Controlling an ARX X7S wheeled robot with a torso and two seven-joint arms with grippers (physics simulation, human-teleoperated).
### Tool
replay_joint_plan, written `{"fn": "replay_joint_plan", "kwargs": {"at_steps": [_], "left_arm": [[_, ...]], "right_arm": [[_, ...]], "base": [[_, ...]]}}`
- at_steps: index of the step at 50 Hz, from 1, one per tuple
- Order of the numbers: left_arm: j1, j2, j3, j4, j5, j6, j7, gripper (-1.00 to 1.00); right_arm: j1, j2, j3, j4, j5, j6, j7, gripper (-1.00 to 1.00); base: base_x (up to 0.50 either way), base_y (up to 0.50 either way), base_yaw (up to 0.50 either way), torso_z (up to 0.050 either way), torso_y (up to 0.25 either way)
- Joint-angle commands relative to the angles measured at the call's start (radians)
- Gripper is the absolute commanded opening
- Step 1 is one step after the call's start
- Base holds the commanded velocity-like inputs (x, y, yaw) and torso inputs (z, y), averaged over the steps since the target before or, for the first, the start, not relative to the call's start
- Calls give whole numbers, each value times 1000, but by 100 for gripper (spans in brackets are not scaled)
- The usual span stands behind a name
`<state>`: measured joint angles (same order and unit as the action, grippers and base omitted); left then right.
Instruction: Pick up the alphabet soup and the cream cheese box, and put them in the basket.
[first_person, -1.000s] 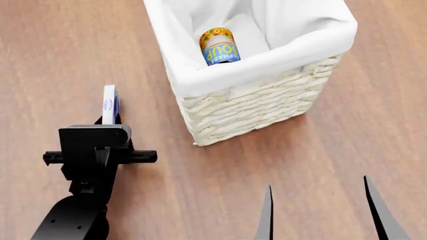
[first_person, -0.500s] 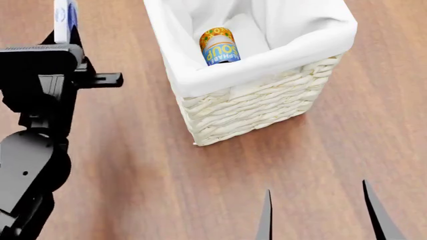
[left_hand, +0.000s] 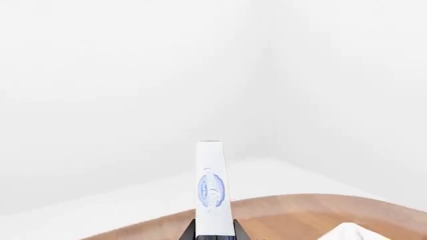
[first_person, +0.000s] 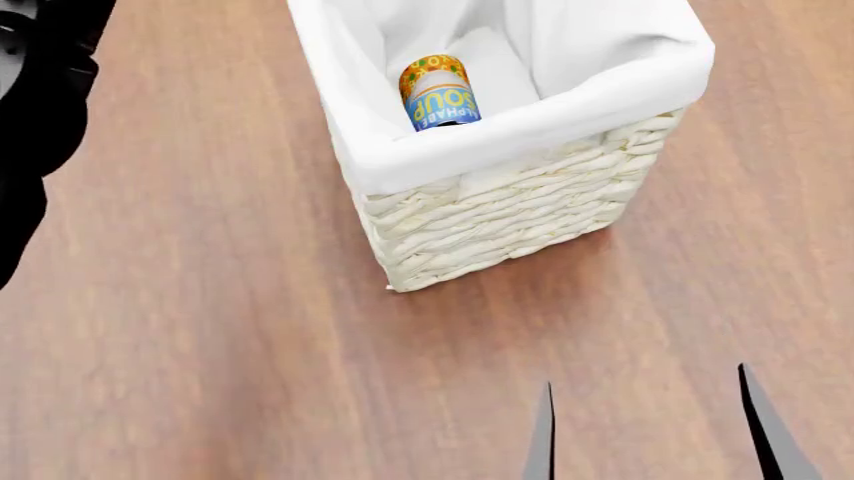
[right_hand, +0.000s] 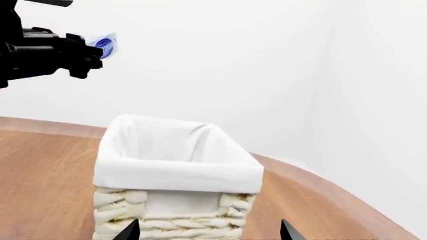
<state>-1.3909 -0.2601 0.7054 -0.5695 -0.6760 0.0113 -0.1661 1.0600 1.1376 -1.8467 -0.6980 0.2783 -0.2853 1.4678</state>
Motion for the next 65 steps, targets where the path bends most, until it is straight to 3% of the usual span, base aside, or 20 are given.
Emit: {"fn": "replay_joint_plan", "kwargs": {"at_steps": [1, 11, 19, 58, 59, 65], "left_arm": [[-99, 35, 28, 28, -138, -160, 218, -100], [-137, 80, 57, -45, -247, -278, 444, -100], [-159, 104, 100, -95, -235, -307, 522, -100], [-121, 131, 149, -183, -203, -279, 570, -100], [-124, 136, 148, -195, -201, -275, 568, 100], [-120, 134, 148, -191, -205, -278, 567, 100]], "right_arm": [[-19, 2, 9, 1, -8, -6, 1, 100], [-29, 5, 19, 7, -2, -8, -4, 100], [-39, 6, 27, 16, -3, -20, -6, 100], [-93, 5, 59, 43, -3, -54, -10, 100], [-94, 6, 60, 43, -4, -55, -10, 100], [-100, 5, 65, 42, -6, -54, -12, 100]], "base": [[0, 0, 0, 0, 0], [0, 0, 0, 0, 1], [0, 0, 0, 0, 1], [0, 0, 0, 1, 1], [0, 0, 0, 0, 0], [0, 0, 0, 0, 0]]}}
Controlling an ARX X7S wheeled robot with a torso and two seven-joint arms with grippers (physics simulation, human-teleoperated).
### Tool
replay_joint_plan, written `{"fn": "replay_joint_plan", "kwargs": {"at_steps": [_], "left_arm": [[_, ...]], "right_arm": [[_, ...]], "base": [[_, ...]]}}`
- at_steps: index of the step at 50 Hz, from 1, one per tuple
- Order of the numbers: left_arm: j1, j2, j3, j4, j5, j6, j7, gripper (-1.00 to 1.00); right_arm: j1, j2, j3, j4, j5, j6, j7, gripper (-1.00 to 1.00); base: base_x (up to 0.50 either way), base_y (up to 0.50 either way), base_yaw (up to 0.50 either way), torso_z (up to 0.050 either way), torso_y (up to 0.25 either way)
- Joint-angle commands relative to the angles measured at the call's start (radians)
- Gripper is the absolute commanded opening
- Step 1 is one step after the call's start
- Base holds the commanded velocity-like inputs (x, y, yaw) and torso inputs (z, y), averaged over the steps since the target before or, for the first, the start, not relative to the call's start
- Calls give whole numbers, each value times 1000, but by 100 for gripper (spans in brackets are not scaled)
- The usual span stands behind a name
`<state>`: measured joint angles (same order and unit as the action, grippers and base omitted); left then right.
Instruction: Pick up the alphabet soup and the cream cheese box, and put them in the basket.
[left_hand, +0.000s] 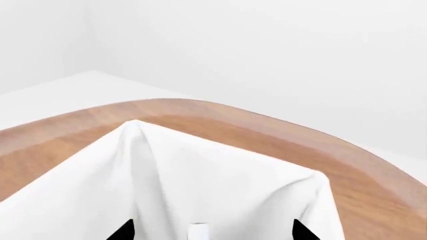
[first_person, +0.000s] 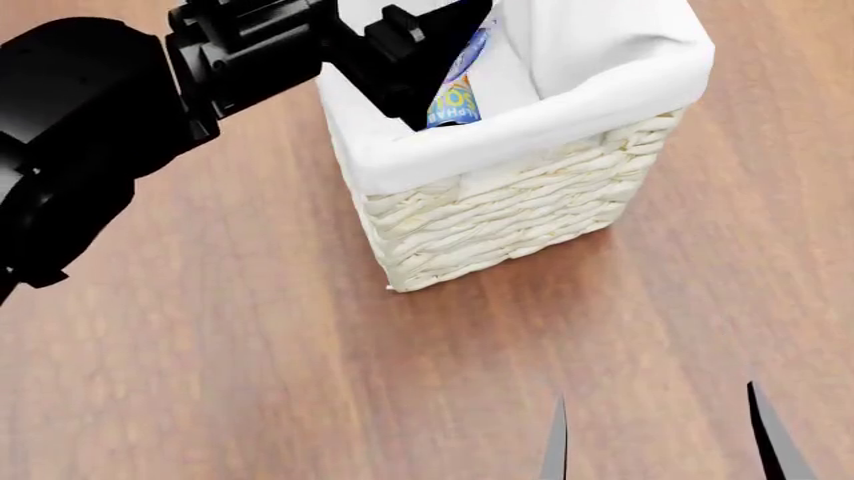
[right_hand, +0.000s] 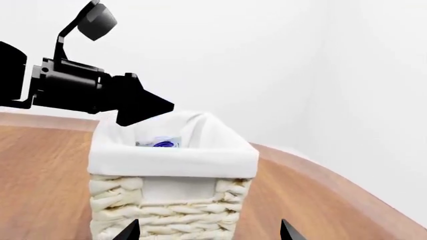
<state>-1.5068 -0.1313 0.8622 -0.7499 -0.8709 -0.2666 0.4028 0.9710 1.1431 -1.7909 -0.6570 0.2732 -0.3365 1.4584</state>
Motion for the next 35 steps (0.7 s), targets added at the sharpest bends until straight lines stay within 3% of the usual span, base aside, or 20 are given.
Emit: {"fn": "replay_joint_plan", "kwargs": {"at_steps": [1, 18, 21, 26, 30, 35], "left_arm": [[-9, 9, -11, -20, -11, 1, -1, 100], [10, -8, -17, 23, -14, 11, -40, 100], [67, -52, -41, 167, 7, 61, -182, 100], [309, -202, -63, 668, 94, 133, -597, 100], [493, -276, -65, 885, 118, 184, -745, 100], [615, -357, -74, 1066, 193, 220, -881, 100]], "right_arm": [[-14, -4, 9, 4, -2, 0, -2, 100], [-32, -2, 23, 3, -7, -5, -5, 100], [-37, -6, 25, 6, -8, -7, -4, 100], [-42, -20, 31, 21, -2, -19, -11, 100], [-49, -31, 34, 40, -2, -37, -18, 100], [-54, -44, 36, 43, -5, -39, -27, 100]], "base": [[0, 0, 0, 0, 0], [0, 0, 0, 0, 0], [0, 0, 0, 0, 0], [0, 0, 0, 0, 0], [0, 0, 0, 0, 0], [0, 0, 0, 0, 0]]}}
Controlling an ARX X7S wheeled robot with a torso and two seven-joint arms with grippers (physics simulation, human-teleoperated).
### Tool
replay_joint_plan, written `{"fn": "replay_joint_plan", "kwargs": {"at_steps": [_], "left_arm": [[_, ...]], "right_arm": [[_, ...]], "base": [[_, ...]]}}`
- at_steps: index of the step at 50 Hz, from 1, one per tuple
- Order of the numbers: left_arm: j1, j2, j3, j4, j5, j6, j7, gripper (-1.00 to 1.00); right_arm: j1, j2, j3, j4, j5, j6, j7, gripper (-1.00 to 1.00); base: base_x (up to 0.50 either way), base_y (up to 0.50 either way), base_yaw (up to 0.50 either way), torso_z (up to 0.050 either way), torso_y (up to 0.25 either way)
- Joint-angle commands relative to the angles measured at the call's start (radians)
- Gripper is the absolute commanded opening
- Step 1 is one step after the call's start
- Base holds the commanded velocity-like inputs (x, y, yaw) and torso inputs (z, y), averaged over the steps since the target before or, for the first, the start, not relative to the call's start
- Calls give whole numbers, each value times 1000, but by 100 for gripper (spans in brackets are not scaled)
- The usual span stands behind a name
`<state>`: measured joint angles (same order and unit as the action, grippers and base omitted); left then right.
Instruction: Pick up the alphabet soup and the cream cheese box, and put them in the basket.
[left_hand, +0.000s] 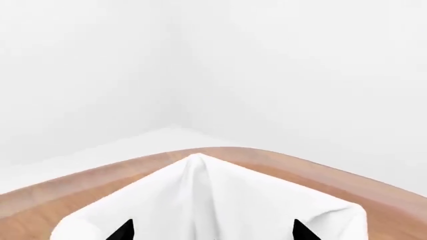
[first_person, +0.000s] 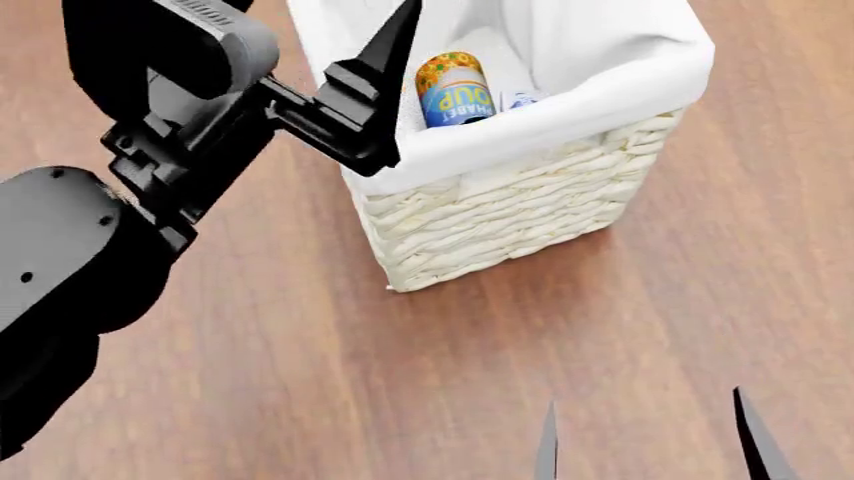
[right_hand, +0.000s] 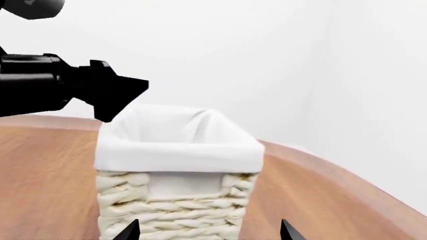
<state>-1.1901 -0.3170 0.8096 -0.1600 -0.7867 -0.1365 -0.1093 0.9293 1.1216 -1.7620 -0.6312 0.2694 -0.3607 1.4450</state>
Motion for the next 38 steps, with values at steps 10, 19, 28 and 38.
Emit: {"fn": "replay_joint_plan", "kwargs": {"at_steps": [10, 19, 28, 38], "left_arm": [[440, -209, 42, 614, 332, 169, -484, 100], [442, -204, 24, 577, 317, 194, -478, 100], [449, -213, 26, 593, 334, 188, -489, 100], [491, -273, 16, 731, 327, 168, -539, 100]], "right_arm": [[-20, -46, 14, 8, -5, -1, -19, 100], [-25, -51, 19, 3, -3, 12, -25, 100], [-31, -60, 26, 12, -1, 10, -34, 100], [-48, -106, 33, 81, 0, -39, -52, 100]], "base": [[0, 0, 0, 0, 0], [0, 0, 0, 0, 0], [0, 0, 0, 0, 0], [0, 0, 0, 0, 0]]}}
